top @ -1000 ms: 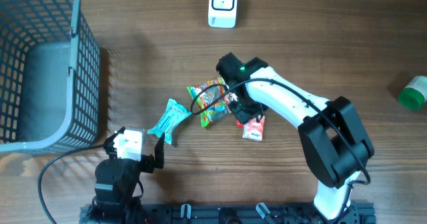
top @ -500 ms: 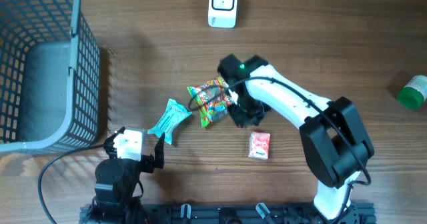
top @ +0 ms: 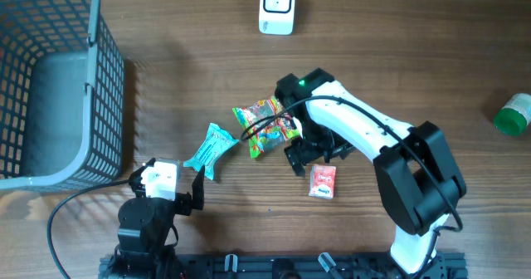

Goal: Scan the item barcode
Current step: 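Reach the right gripper to the red wipes pack and grasp it, then lift the wipes pack with the right gripper and hold it at the scanner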

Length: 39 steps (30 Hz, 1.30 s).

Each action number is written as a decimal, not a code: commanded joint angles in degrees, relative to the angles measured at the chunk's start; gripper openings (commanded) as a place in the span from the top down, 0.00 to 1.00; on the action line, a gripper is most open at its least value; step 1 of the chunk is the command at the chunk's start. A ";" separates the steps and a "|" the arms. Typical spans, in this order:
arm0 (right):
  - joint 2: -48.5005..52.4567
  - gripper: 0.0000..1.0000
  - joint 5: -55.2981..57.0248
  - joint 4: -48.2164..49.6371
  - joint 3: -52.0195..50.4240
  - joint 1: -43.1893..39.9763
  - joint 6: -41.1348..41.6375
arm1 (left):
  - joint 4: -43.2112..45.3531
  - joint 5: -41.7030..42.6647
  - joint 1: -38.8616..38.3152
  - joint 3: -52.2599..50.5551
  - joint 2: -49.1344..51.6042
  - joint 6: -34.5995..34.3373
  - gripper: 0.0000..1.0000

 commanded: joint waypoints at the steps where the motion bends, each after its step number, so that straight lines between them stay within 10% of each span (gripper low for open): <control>1: -0.52 0.00 -1.40 0.83 -0.90 0.87 -2.25 | 0.07 -0.13 -0.33 -0.39 0.02 0.85 0.00; 9: -0.50 0.06 -1.38 7.26 -7.72 1.97 -1.20 | 0.07 -0.13 -0.33 -0.39 0.02 0.85 0.00; 27: -0.33 0.96 -5.81 10.78 -7.23 1.92 4.13 | 0.07 -0.13 -0.33 -0.39 0.02 0.85 0.00; 39: -0.33 0.96 -36.50 -14.19 13.38 -9.11 62.84 | 0.07 -0.13 -0.33 -0.39 0.02 0.85 0.00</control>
